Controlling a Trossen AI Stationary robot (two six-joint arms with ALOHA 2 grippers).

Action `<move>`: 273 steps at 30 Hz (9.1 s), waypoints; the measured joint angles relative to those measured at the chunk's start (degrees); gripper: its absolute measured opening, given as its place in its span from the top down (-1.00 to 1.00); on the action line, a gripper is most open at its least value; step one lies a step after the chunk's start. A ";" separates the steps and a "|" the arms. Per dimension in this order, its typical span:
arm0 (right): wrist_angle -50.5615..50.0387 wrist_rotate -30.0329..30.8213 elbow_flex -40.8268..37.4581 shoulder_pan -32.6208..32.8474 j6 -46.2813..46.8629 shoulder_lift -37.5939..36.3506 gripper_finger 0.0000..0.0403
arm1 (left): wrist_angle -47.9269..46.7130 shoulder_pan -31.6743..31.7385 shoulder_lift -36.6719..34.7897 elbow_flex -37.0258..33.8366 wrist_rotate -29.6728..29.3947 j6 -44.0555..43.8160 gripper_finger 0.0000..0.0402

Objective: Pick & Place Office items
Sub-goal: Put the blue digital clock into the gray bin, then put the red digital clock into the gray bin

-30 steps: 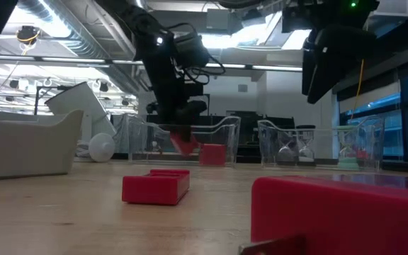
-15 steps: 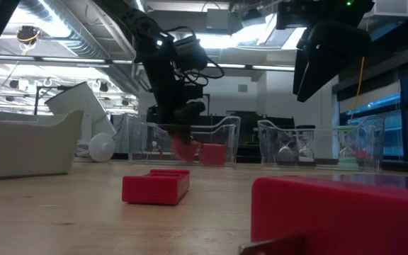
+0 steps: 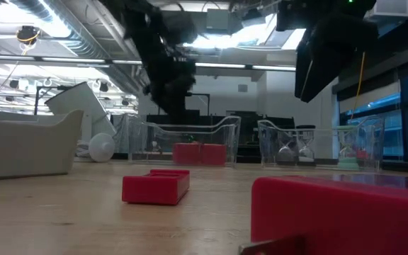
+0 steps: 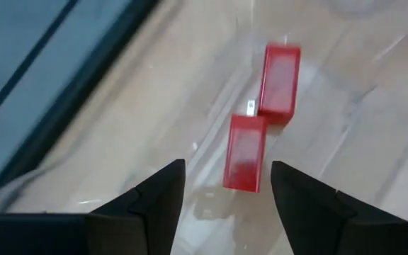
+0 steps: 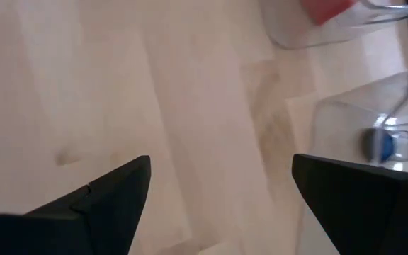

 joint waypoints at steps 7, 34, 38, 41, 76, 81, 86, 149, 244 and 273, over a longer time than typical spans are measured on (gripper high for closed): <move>5.24 -5.96 0.00 0.11 -1.46 0.05 -0.72 | 0.09 -3.69 -11.03 0.00 2.58 -2.81 0.03; 27.58 -27.23 0.04 9.43 -24.91 15.00 -0.72 | 0.34 -33.18 -17.98 0.00 -3.77 -12.09 0.06; 28.34 -26.89 0.04 9.70 -27.24 18.84 -0.72 | 0.41 -34.59 -17.98 0.00 -6.38 -13.48 0.06; 28.65 -25.13 0.02 9.68 -29.04 21.03 -0.72 | 0.43 -35.21 -17.98 0.00 -7.65 -13.73 0.06; 18.33 -9.06 -0.13 7.56 -14.58 7.42 0.19 | 0.45 -35.37 -17.98 0.00 -7.58 -18.25 -0.15; 18.38 0.71 -0.02 5.23 -17.26 -0.33 0.20 | 4.12 -33.92 -17.69 0.00 -7.85 -21.34 -0.25; 18.32 13.41 0.02 3.55 -24.05 -4.64 0.20 | 11.18 -31.75 -16.32 0.00 -7.27 -26.30 -0.31; 29.68 11.50 0.14 -3.78 -44.47 -6.16 -0.43 | 21.46 -16.61 -10.74 -0.09 15.33 -26.64 0.69; 11.80 -7.26 0.07 -4.26 -22.96 -11.17 -0.47 | -41.69 -43.26 -13.21 -0.16 16.12 -60.86 0.30; 2.76 2.28 0.00 3.48 -6.02 -8.37 -0.47 | -10.89 -38.37 5.03 3.89 1.44 -59.65 -0.30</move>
